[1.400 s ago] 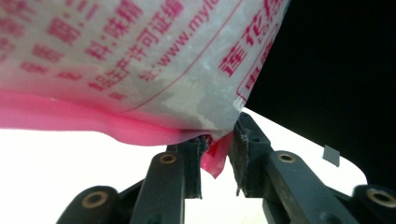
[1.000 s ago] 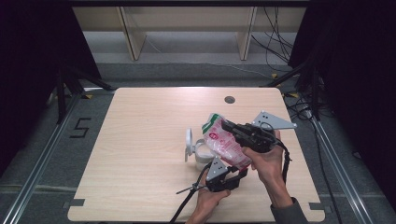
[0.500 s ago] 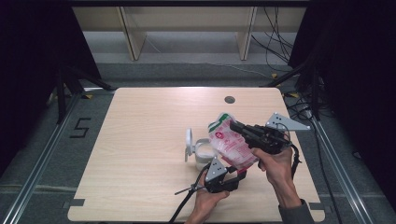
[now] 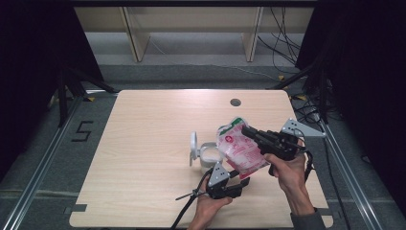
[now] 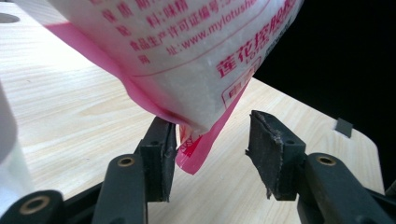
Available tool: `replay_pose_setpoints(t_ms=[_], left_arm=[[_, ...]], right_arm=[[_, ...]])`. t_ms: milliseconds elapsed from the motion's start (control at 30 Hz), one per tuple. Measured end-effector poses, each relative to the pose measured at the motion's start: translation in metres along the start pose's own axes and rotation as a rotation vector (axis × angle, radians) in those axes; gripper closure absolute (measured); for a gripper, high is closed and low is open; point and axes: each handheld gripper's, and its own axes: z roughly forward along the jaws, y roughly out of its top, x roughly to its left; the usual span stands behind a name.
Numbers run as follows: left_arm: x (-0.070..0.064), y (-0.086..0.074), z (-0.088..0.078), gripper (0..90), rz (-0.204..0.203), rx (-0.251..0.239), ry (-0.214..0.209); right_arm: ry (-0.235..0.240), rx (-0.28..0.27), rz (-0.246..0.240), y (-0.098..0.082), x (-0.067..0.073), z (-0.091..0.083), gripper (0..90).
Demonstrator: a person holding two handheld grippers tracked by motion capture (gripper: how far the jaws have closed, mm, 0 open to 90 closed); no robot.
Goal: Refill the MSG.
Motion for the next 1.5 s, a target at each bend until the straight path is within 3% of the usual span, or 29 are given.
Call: replay_pose_setpoints(t_ms=[67,100,133,167,200,267,333,400,433,467,567,600,633,667,700,800,833,867,933,1000,1033,1100,1133,1200,1367,1400,1467,1500], left_arm=[[-0.001,0.001,-0.001,49.0,-0.001,0.007,0.002],[-0.001,0.001,-0.001,48.3,0.003,0.004,-0.003],[-0.001,0.0,-0.001,48.5,0.013,0.009,-0.005],[-0.001,0.0,-0.001,48.5,0.014,0.009,-0.007],[-0.001,0.0,-0.001,48.1,0.015,0.009,0.001],[-0.002,0.0,-0.002,46.5,0.024,0.012,0.013],[-0.002,0.0,-0.004,45.6,0.029,0.016,0.025],[-0.001,0.0,-0.006,46.0,0.017,0.008,0.015],[0.0,0.001,-0.007,45.9,0.011,0.002,0.0],[0.0,0.002,-0.008,45.3,0.016,0.01,0.007],[0.0,0.002,-0.01,44.4,0.027,0.015,-0.002],[0.0,0.002,-0.011,44.4,0.031,0.019,-0.002],[-0.001,0.001,-0.012,44.3,0.03,0.025,0.001],[-0.002,0.0,-0.011,44.3,0.033,0.016,-0.019],[-0.002,0.0,-0.012,44.3,0.039,0.02,-0.026],[-0.004,-0.001,-0.014,44.4,0.049,0.037,-0.006],[-0.005,-0.001,-0.014,44.4,0.036,0.026,-0.018],[-0.004,-0.002,-0.014,44.4,0.039,0.022,-0.024],[-0.004,-0.001,-0.017,44.4,0.052,0.032,-0.019],[-0.005,-0.001,-0.021,44.4,0.056,0.02,-0.029],[-0.003,0.001,-0.021,44.4,0.097,0.002,-0.036],[-0.004,0.001,-0.024,44.4,0.085,0.005,-0.041],[-0.006,0.002,-0.029,44.4,0.059,0.005,-0.025],[-0.007,0.003,-0.034,44.3,0.064,0.008,-0.021],[-0.007,0.001,-0.045,43.8,0.084,0.01,-0.009],[-0.006,0.0,-0.046,43.7,0.087,0.001,-0.018],[-0.002,-0.001,-0.052,43.6,0.13,0.015,0.001],[-0.002,-0.003,-0.054,43.5,0.115,0.015,0.006]], right_arm=[[0.012,-0.032,0.045,-0.002,0.0,-0.002,90.0],[0.008,-0.038,0.008,-0.002,-0.002,-0.003,90.0],[0.012,-0.04,0.034,-0.002,0.0,-0.004,90.0],[0.015,-0.045,0.02,-0.003,-0.002,-0.005,90.0],[0.008,-0.031,0.001,-0.002,-0.002,-0.007,90.0],[-0.005,-0.037,0.006,-0.004,-0.003,-0.008,90.0],[-0.011,-0.01,0.042,-0.005,-0.002,-0.011,90.0],[-0.018,-0.029,0.028,-0.008,-0.005,-0.012,90.0],[-0.029,0.001,0.03,-0.007,-0.006,-0.014,90.0],[-0.029,-0.021,0.02,-0.009,-0.008,-0.014,90.0],[-0.047,-0.012,0.04,-0.012,-0.009,-0.017,90.0],[-0.047,-0.018,0.014,-0.012,-0.012,-0.018,90.0],[-0.051,-0.014,0.037,-0.013,-0.01,-0.019,90.0],[-0.045,-0.006,0.021,-0.013,-0.011,-0.019,90.0],[-0.048,-0.001,0.051,-0.014,-0.01,-0.02,90.0],[-0.049,0.003,0.046,-0.018,-0.013,-0.02,90.0],[-0.047,0.001,0.034,-0.02,-0.014,-0.02,90.0],[-0.05,0.005,0.051,-0.022,-0.015,-0.02,90.0],[-0.05,0.005,0.037,-0.025,-0.019,-0.021,90.0],[-0.061,0.008,0.073,-0.028,-0.02,-0.024,90.0],[-0.06,-0.013,0.07,-0.03,-0.022,-0.025,90.0],[-0.066,-0.013,0.086,-0.03,-0.022,-0.027,90.0],[-0.074,-0.008,0.076,-0.03,-0.023,-0.03,90.0],[-0.075,-0.014,0.08,-0.031,-0.024,-0.032,90.0],[-0.092,-0.019,0.087,-0.032,-0.026,-0.039,90.0],[-0.096,-0.027,0.063,-0.034,-0.029,-0.041,90.0],[-0.11,-0.023,0.087,-0.034,-0.03,-0.044,90.0],[-0.118,-0.029,0.084,-0.035,-0.032,-0.046,90.0]])
